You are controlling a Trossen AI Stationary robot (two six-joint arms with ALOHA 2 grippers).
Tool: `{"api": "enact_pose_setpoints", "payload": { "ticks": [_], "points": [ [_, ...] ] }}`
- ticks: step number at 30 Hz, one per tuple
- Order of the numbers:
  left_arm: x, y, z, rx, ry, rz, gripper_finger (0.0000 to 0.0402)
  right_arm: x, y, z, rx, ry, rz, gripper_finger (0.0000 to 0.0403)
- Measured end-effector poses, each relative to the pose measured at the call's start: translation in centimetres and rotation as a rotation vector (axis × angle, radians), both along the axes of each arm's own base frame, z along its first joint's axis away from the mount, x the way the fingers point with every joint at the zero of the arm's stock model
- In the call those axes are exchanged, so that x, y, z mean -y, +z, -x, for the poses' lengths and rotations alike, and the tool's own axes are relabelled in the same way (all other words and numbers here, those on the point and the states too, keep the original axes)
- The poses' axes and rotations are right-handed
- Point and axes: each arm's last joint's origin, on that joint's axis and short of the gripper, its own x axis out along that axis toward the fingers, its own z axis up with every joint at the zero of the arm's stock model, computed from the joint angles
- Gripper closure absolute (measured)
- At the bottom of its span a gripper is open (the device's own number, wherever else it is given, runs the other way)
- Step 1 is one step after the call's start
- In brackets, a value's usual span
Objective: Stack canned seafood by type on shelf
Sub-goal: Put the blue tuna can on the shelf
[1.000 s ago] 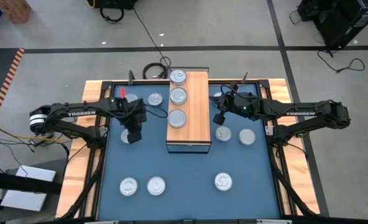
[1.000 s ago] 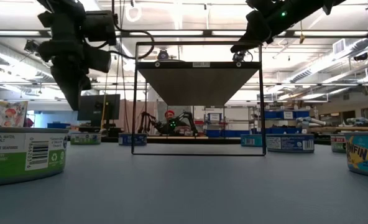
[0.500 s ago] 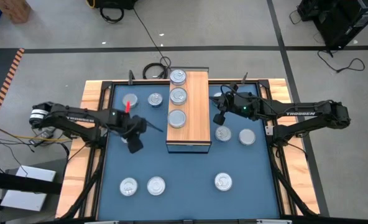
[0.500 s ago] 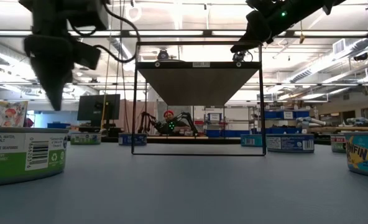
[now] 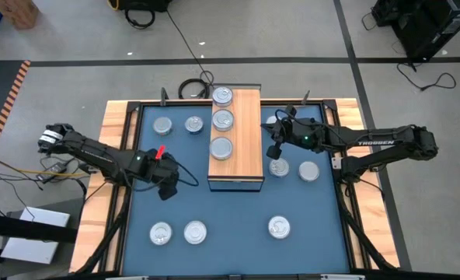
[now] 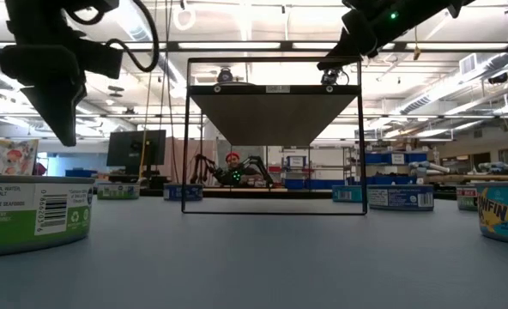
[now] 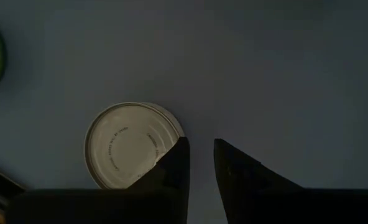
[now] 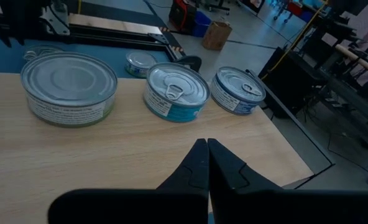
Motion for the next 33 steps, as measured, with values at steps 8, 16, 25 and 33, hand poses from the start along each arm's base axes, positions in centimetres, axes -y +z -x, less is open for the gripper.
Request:
{"api": "enact_pose_setpoints", "payload": {
  "ticks": [8, 16, 25, 33],
  "points": [
    [0.2, -0.3, -0.2, 0.008, 0.042, -0.029, 0.0325, 0.0, 0.0, 0.0, 0.001, 0.000, 0.000, 0.0399],
    [0.6, -2.0, -1.3, -0.084, 0.028, -0.041, 0.0325, 0.0, 0.0, 0.0, 0.000, 0.000, 0.000, 0.0399],
    [0.3, -3.1, -2.2, -0.113, 0.060, -0.051, 0.0325, 0.0, 0.0, 0.0, 0.001, 0.000, 0.000, 0.0399],
    [-0.7, -5.1, -1.5, -0.142, 0.104, -0.021, 0.0325, 0.0, 0.0, 0.0, 0.001, 0.000, 0.000, 0.0399]
  ]
}}
